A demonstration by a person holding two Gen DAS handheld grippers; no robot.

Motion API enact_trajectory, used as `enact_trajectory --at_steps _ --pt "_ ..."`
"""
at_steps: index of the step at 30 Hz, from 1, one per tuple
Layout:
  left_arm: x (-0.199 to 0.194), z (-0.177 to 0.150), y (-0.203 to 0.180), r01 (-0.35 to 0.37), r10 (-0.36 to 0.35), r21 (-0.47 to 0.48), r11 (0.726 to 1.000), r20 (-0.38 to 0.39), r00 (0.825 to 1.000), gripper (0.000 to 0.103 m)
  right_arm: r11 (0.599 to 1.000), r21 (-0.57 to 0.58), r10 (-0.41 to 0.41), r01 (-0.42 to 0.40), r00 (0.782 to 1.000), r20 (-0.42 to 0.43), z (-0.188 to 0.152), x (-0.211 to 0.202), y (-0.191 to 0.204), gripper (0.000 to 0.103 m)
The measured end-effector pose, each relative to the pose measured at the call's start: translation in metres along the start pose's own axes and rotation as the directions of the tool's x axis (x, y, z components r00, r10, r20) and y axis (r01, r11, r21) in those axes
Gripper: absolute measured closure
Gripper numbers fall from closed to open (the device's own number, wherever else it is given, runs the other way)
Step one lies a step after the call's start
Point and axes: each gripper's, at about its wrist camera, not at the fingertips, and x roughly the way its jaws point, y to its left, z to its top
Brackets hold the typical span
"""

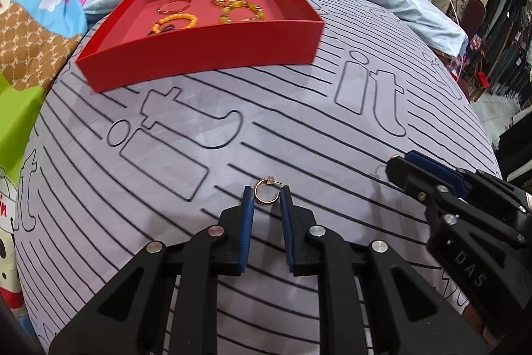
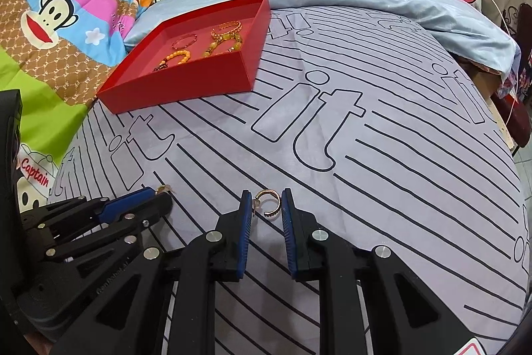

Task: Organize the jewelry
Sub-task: 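Lift both held hoop earrings and carry them over the red tray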

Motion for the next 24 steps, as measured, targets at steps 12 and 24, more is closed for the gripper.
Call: enact_trajectory --at_steps 12,24 --pt "-0.013 0.0 0.029 -0.009 0.01 -0.072 0.997 0.012 1.0 0.087 1.0 -0.025 0.019 -0.02 1.0 -0.003 0.001 0.0 0.013 0.086" --pt "-0.026 0.023 0.036 -0.01 0.014 -0.085 0.996 0.047 0.999 0.087 0.994 -0.084 0.074 -0.07 0.996 0.049 0.031 -0.01 0.044 0.086"
